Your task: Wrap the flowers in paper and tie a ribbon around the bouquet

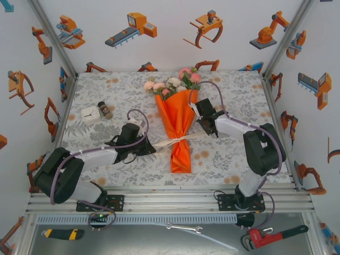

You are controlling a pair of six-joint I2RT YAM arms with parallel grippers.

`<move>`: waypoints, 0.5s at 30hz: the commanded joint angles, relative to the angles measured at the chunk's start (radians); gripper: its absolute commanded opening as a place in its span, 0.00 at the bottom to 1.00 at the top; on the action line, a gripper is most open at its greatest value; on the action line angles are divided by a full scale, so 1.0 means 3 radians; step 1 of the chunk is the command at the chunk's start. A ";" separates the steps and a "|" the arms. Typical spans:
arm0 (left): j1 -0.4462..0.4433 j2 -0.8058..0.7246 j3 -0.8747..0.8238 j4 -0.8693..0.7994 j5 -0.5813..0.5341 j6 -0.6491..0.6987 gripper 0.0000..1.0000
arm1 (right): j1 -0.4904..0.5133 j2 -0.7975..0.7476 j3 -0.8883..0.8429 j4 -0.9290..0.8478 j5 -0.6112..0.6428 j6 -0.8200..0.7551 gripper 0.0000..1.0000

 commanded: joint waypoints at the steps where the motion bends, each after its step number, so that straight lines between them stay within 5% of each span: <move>1: 0.0202 -0.0113 -0.0156 -0.0578 -0.0375 0.0034 0.00 | -0.0302 0.0062 -0.0068 -0.0146 0.0882 -0.0105 0.00; 5: 0.0213 -0.0279 -0.0157 -0.0500 0.0016 0.0156 0.02 | -0.0286 -0.0112 0.0010 -0.0309 0.0412 0.0213 0.00; 8: 0.0079 -0.0571 -0.0091 -0.0545 0.0186 0.0306 0.23 | -0.0279 -0.0509 -0.0004 -0.0307 -0.0380 0.0579 0.13; 12: -0.0061 -0.1153 0.0051 -0.0893 -0.0149 0.0458 0.45 | -0.0293 -0.1118 -0.0160 -0.0007 -0.0923 0.0925 0.41; 15: -0.0063 -0.1600 0.0159 -0.1162 -0.0490 0.0558 0.55 | -0.0419 -0.1370 -0.0150 0.0038 -0.1026 0.1028 0.45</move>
